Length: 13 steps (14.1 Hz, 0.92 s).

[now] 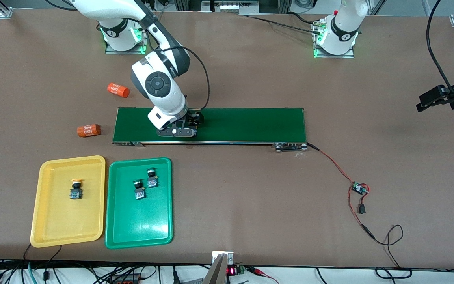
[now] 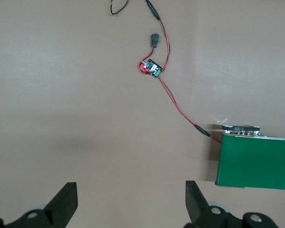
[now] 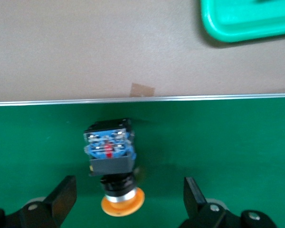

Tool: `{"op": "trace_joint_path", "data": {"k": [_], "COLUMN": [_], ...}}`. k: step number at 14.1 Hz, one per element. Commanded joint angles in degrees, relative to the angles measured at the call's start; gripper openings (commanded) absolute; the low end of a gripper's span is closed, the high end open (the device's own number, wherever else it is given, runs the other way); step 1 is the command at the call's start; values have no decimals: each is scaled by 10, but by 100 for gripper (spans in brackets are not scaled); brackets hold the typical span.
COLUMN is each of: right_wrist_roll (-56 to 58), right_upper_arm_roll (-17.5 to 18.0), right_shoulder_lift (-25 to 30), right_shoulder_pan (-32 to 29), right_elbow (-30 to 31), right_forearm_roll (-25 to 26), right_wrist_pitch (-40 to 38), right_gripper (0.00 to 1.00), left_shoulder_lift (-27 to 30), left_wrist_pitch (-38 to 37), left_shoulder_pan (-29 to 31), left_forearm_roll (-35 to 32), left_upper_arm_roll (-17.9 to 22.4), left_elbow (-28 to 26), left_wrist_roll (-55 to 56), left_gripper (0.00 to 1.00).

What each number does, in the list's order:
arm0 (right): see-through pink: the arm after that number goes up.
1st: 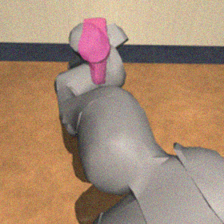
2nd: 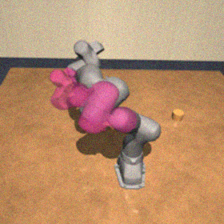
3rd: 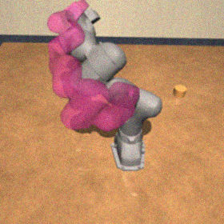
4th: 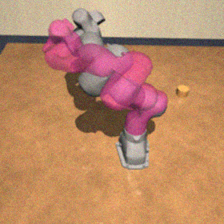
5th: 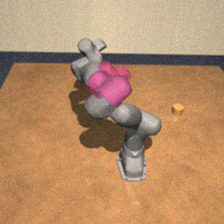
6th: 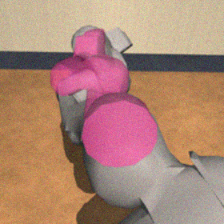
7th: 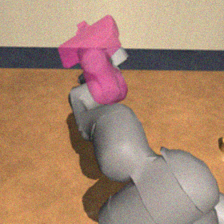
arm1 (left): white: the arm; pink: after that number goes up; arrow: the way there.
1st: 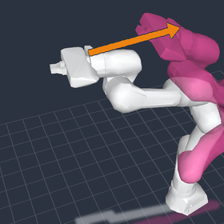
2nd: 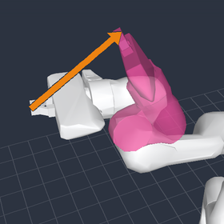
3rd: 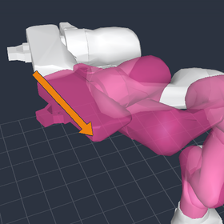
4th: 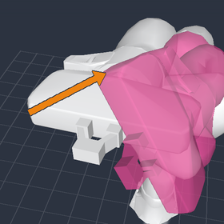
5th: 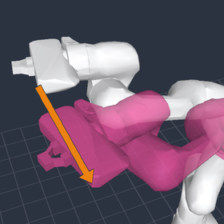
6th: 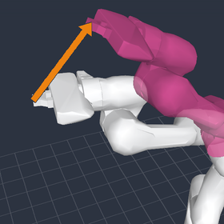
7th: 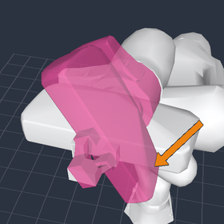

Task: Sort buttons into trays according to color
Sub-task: 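Grasp the next orange-capped button with the right gripper, then lower the button into the yellow tray and open the right gripper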

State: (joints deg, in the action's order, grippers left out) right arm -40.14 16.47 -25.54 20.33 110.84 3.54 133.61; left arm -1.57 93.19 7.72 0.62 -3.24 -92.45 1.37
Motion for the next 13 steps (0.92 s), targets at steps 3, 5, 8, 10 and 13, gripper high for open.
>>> {"op": "trace_joint_path", "data": {"k": [3,5,8,10,13], "right_wrist_roll": [-6,8,33,56,122], "right_upper_arm_roll": [-4,-6,-5,-6,-13], "right_shoulder_lift": [-25,-25,-18,-19,-28], "right_shoulder_pan": [2,-7,-34,-45,-99], "right_elbow": [-5,-10,-52,-112,-158], "right_forearm_roll": [11,11,10,10,10], "right_wrist_pitch": [26,23,-32,-104,-115], "right_gripper": [47,18,14,14,14], "left_shoulder_lift": [6,6,6,6,6], "left_wrist_pitch": [1,1,1,1,1], "left_shoulder_pan": [2,2,2,2,1], "left_forearm_roll": [-10,-10,-11,-11,-11], "left_upper_arm_roll": [-3,-3,-3,-3,-3], "left_elbow": [-5,-4,-4,-4,-4], "left_wrist_roll": [-1,-1,-1,-1,-1], "left_gripper": [100,100,100,100,100]}}
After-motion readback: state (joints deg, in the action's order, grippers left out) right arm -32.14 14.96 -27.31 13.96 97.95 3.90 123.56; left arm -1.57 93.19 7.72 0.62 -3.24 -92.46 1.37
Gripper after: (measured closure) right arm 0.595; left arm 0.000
